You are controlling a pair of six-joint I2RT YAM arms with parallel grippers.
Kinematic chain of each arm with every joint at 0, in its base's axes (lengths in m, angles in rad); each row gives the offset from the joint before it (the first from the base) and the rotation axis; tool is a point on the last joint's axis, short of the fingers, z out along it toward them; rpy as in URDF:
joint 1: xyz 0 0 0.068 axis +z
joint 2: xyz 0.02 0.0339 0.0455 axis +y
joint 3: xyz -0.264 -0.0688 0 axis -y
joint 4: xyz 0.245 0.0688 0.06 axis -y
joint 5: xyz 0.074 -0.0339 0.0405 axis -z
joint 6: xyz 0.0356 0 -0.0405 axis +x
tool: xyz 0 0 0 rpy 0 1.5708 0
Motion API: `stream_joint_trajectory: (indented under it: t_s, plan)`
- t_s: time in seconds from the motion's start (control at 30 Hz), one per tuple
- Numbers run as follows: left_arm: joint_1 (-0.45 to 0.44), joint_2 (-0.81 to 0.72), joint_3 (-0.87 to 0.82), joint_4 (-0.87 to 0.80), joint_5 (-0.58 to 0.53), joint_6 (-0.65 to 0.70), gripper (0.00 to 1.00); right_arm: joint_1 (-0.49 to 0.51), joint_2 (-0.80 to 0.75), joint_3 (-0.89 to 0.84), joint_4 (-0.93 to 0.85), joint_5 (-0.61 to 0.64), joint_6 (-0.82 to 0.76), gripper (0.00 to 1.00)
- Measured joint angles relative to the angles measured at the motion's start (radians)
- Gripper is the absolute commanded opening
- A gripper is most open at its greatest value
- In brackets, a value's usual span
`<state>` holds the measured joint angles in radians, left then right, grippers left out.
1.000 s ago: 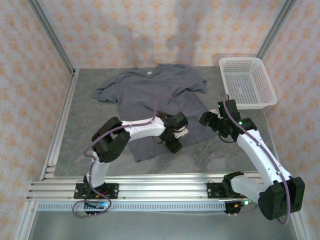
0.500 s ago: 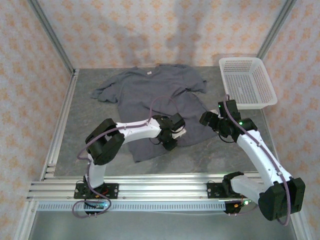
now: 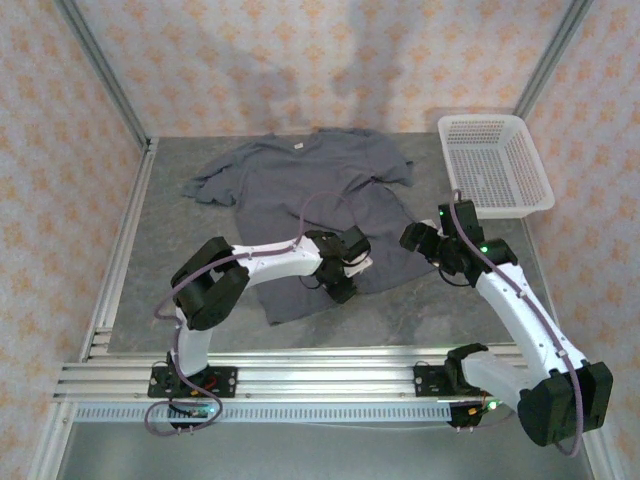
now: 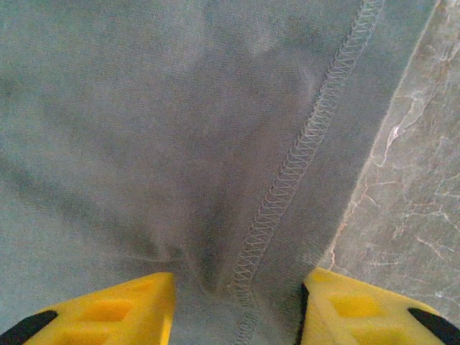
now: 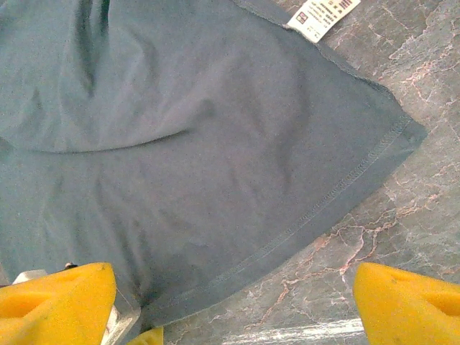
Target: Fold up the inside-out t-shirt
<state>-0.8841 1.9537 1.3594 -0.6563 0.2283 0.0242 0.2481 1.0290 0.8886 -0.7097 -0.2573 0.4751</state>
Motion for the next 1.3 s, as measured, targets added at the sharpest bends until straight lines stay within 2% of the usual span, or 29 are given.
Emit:
stream_joint_trajectory:
  t_s: [0.33,0.63,0.83,0.93,1.03,1.2,1.27,1.3]
  plan:
    - [0.0,-0.079,-0.007,0.027,0.003,0.0,0.45,0.0,0.0,0.0,0.0,0.0,0.0,0.86]
    - [0.0,-0.029,-0.006,0.025,0.031,0.005,0.67,0.0,0.0,0.0,-0.002,0.0,-0.003,0.87]
    - [0.0,-0.011,0.002,0.02,0.038,0.005,0.72,0.0,0.0,0.0,-0.002,0.0,-0.003,0.87]
    - [0.0,0.01,0.013,0.014,0.039,0.003,0.64,0.0,0.0,0.0,-0.005,0.0,-0.003,0.87]
    - [0.0,0.017,0.014,0.013,0.042,0.005,0.47,0.0,0.0,0.0,-0.008,0.0,-0.003,0.87]
    - [0.0,0.016,0.013,0.016,0.045,0.01,0.39,0.0,0.0,0.0,-0.008,0.0,-0.003,0.87]
    - [0.0,0.015,0.01,0.021,0.045,0.008,0.32,0.0,0.0,0.0,-0.008,0.0,-0.003,0.87]
    - [0.0,0.012,0.004,0.027,0.045,0.004,0.23,0.0,0.0,0.0,-0.008,0.0,-0.003,0.87]
